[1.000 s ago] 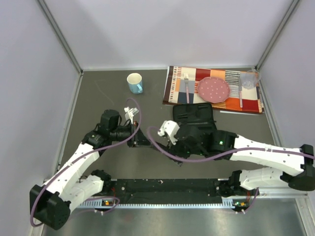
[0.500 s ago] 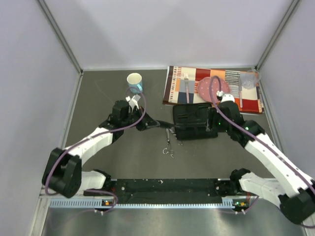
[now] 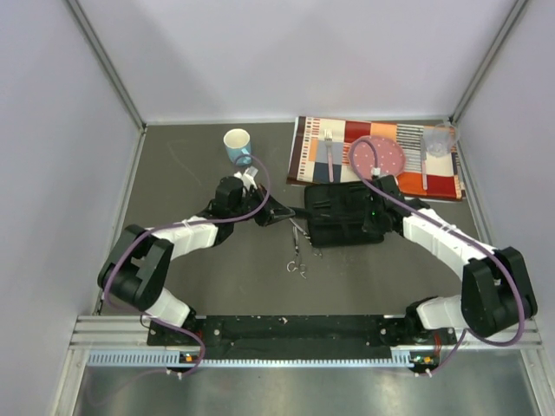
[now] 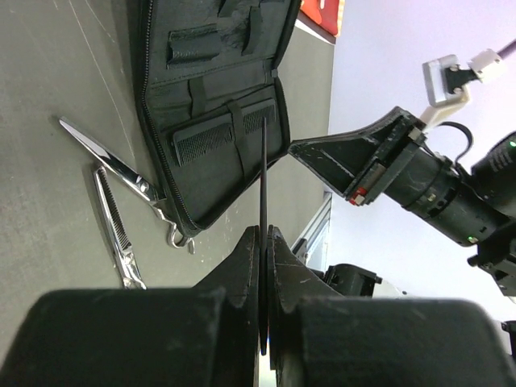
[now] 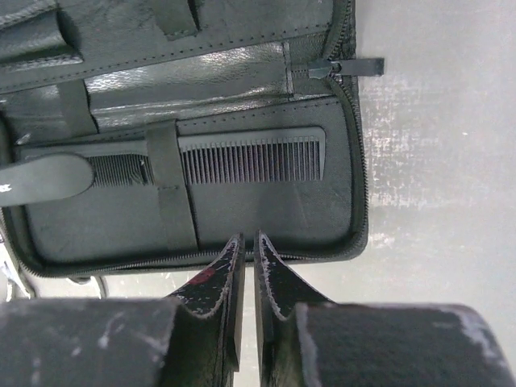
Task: Sort the hair-cutting tools
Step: Place the comb in the hairdressing tool bag.
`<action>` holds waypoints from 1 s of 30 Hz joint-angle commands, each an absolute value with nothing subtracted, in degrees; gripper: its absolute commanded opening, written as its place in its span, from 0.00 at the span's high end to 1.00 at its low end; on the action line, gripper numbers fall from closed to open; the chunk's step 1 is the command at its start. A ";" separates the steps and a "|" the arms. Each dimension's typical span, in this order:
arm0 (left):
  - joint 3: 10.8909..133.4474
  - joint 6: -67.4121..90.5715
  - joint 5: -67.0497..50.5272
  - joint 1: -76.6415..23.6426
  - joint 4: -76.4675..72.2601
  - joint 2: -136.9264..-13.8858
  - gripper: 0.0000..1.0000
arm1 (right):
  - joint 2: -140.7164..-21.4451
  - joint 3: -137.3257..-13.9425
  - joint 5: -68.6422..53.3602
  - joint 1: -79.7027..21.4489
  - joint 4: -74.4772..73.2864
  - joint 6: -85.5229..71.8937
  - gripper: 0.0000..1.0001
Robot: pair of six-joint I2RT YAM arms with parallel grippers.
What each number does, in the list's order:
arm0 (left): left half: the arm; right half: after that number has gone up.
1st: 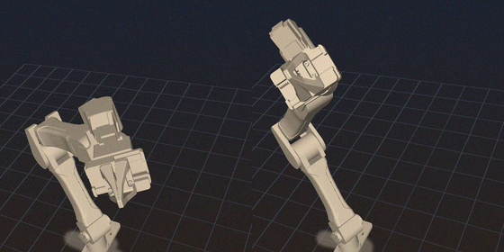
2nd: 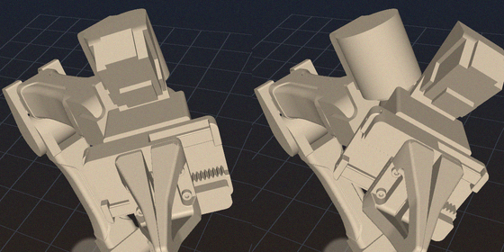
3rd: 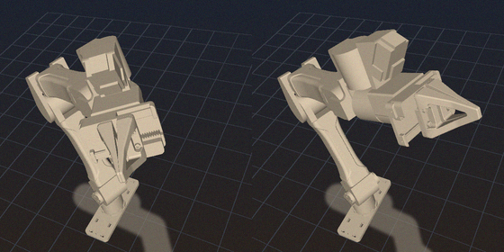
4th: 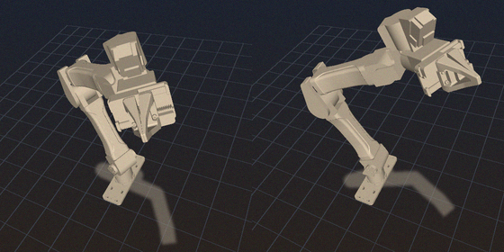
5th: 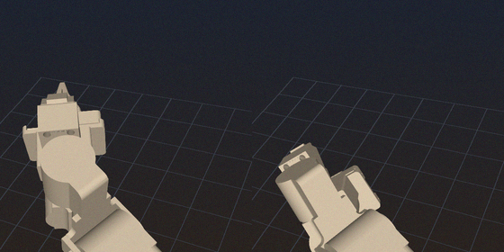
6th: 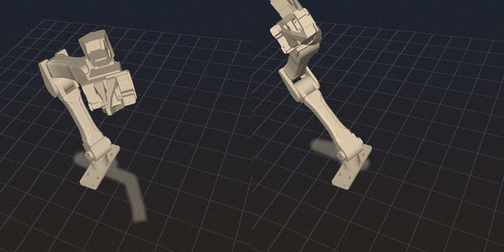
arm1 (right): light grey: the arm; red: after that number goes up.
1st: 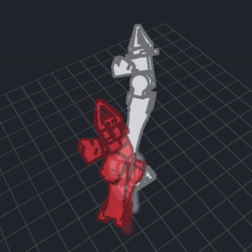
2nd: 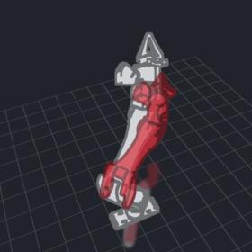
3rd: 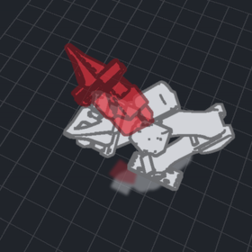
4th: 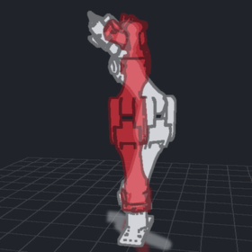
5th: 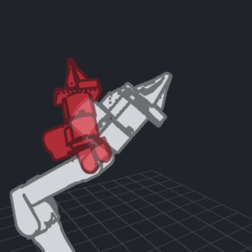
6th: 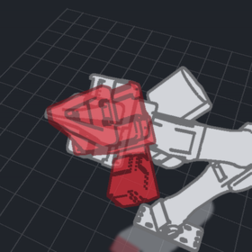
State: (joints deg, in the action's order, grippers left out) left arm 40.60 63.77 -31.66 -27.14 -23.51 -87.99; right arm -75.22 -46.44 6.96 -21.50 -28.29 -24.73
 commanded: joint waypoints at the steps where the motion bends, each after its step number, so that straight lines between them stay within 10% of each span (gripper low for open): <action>1: 40.53 64.78 -32.78 -27.86 -26.64 -88.42 1.00 | -78.31 -44.13 6.16 -19.69 -24.79 -29.17 0.94; 30: 38.24 63.89 -26.29 -34.71 -27.76 -96.15 1.00 | -84.99 -39.29 4.57 -19.51 -20.92 -33.75 1.00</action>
State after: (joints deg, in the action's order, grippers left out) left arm 38.76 62.59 -30.70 -32.21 -23.31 -95.37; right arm -82.28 -42.35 6.33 -19.70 -24.77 -32.23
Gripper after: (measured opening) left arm 0.028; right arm 0.004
